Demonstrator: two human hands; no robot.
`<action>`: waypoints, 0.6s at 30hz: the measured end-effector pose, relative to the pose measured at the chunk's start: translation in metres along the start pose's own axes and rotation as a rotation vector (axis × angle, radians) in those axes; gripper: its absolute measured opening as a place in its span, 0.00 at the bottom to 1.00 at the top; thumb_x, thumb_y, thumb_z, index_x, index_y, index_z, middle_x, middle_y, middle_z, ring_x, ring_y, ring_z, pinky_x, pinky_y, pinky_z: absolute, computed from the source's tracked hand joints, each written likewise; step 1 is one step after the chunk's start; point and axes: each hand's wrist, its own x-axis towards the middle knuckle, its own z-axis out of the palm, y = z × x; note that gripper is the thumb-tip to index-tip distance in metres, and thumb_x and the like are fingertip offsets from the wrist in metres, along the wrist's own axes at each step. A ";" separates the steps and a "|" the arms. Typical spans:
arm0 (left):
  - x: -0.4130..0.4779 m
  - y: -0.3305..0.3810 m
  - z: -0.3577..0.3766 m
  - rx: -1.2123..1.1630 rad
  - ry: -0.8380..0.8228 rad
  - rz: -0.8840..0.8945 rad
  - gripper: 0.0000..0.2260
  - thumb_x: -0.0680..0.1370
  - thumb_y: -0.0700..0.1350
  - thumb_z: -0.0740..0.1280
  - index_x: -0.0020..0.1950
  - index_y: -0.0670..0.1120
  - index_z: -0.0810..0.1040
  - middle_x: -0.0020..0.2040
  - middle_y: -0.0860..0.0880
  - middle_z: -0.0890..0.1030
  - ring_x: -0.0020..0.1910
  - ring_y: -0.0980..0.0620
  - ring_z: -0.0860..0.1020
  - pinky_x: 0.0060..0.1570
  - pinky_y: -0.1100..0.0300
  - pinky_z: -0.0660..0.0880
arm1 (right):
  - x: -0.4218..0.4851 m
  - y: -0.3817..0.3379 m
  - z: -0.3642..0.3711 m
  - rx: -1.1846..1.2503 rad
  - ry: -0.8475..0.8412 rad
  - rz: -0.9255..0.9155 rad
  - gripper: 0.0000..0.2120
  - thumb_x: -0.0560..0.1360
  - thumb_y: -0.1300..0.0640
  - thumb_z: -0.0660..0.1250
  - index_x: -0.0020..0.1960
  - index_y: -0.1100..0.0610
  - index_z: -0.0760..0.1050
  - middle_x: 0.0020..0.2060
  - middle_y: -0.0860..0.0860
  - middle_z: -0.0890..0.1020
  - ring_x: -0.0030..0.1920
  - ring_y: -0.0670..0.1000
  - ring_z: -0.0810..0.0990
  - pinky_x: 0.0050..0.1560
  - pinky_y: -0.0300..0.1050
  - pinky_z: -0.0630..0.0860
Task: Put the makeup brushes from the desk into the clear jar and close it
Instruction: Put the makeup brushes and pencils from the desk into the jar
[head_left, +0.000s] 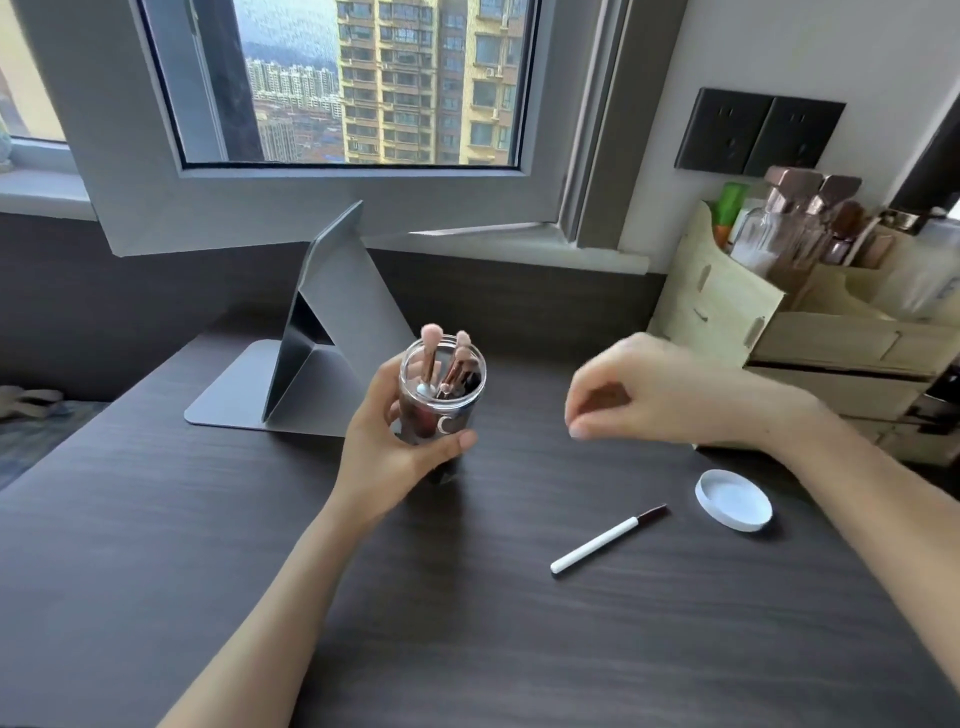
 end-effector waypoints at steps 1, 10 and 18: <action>0.000 0.000 0.001 0.002 0.001 0.001 0.34 0.60 0.39 0.79 0.63 0.53 0.71 0.56 0.59 0.80 0.55 0.62 0.77 0.53 0.71 0.71 | -0.011 0.011 0.015 -0.057 -0.125 0.067 0.05 0.71 0.51 0.71 0.45 0.49 0.80 0.40 0.42 0.81 0.41 0.41 0.77 0.44 0.33 0.72; 0.002 0.004 0.001 0.003 0.017 -0.026 0.33 0.62 0.34 0.78 0.63 0.49 0.72 0.50 0.67 0.81 0.53 0.64 0.78 0.52 0.70 0.72 | -0.037 0.055 0.099 -0.032 -0.177 0.153 0.03 0.75 0.51 0.65 0.44 0.49 0.73 0.43 0.45 0.74 0.46 0.46 0.68 0.49 0.40 0.68; -0.001 0.012 0.005 -0.098 -0.085 -0.112 0.28 0.66 0.32 0.74 0.62 0.50 0.73 0.46 0.56 0.84 0.46 0.61 0.80 0.47 0.68 0.75 | -0.033 0.007 0.018 0.061 0.524 0.011 0.07 0.77 0.50 0.62 0.47 0.49 0.79 0.36 0.46 0.80 0.35 0.49 0.76 0.36 0.47 0.73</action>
